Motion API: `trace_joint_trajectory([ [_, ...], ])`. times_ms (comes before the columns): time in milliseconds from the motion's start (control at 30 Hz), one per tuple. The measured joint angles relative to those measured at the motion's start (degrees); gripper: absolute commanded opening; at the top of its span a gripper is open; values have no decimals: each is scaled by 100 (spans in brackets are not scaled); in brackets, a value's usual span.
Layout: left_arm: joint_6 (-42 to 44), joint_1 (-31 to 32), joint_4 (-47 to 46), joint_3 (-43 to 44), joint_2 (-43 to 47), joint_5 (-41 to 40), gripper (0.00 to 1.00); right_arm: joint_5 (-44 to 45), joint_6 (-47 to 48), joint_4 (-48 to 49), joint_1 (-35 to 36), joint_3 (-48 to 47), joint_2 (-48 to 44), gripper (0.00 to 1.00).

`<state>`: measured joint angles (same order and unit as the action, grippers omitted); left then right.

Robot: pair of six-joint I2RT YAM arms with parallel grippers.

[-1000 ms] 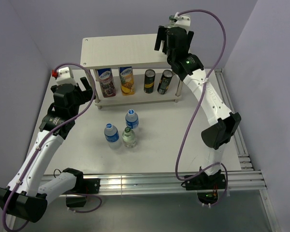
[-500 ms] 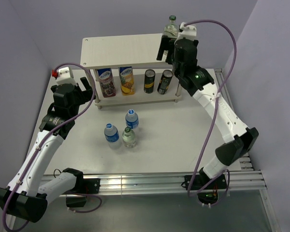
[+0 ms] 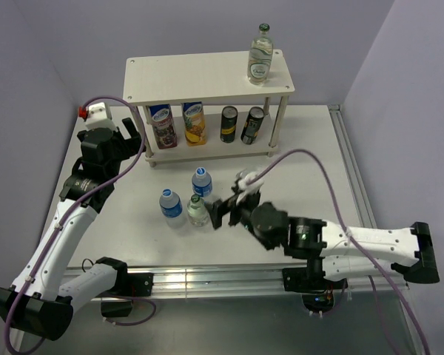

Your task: Place and organize the beverage onto the shelf

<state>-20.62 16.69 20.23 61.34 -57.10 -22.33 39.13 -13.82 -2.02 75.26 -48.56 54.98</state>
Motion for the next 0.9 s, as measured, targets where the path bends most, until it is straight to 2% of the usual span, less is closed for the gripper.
trace_joint_trajectory([
  [133,0,-2,9,0,0,0,98,-63,-479,289,758,872,422,100],
  [300,0,-11,24,0,0,-2,98,-409,-809,872,907,1596,1097,100],
  [600,0,-11,26,0,0,-2,98,-881,-695,2457,452,1589,2367,100],
  [900,0,-11,26,0,0,-2,97,-885,-476,3230,-116,1213,3257,100],
])
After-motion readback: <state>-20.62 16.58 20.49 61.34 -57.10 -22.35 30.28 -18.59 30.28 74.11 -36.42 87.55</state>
